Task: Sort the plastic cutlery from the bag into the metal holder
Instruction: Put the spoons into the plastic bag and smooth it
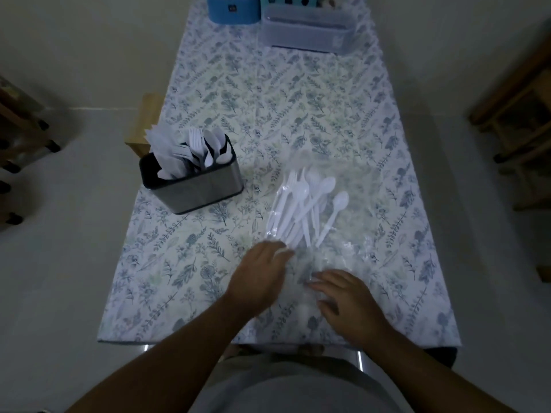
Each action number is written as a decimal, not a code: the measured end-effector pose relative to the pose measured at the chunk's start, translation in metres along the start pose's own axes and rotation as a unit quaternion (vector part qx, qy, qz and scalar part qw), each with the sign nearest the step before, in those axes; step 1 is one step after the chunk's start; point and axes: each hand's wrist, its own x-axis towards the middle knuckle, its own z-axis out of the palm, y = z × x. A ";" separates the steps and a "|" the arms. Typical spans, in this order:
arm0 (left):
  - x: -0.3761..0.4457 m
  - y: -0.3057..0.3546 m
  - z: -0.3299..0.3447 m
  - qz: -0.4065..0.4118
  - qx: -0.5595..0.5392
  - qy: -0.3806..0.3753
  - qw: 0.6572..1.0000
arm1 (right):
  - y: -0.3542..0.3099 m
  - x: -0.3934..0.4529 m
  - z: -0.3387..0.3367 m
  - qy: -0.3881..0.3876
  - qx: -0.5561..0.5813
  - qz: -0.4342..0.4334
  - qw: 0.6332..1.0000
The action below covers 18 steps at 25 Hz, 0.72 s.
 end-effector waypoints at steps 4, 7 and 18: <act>-0.049 -0.013 0.017 0.155 0.053 -0.083 0.983 | -0.001 -0.001 0.005 -0.013 -0.021 -0.024 0.999; -0.057 -0.011 0.016 -0.016 0.085 -0.060 0.994 | -0.015 0.006 0.010 0.002 -0.024 -0.013 1.000; -0.068 0.018 0.015 -0.007 0.076 -0.056 0.995 | -0.035 0.039 0.000 -0.076 0.105 0.126 0.983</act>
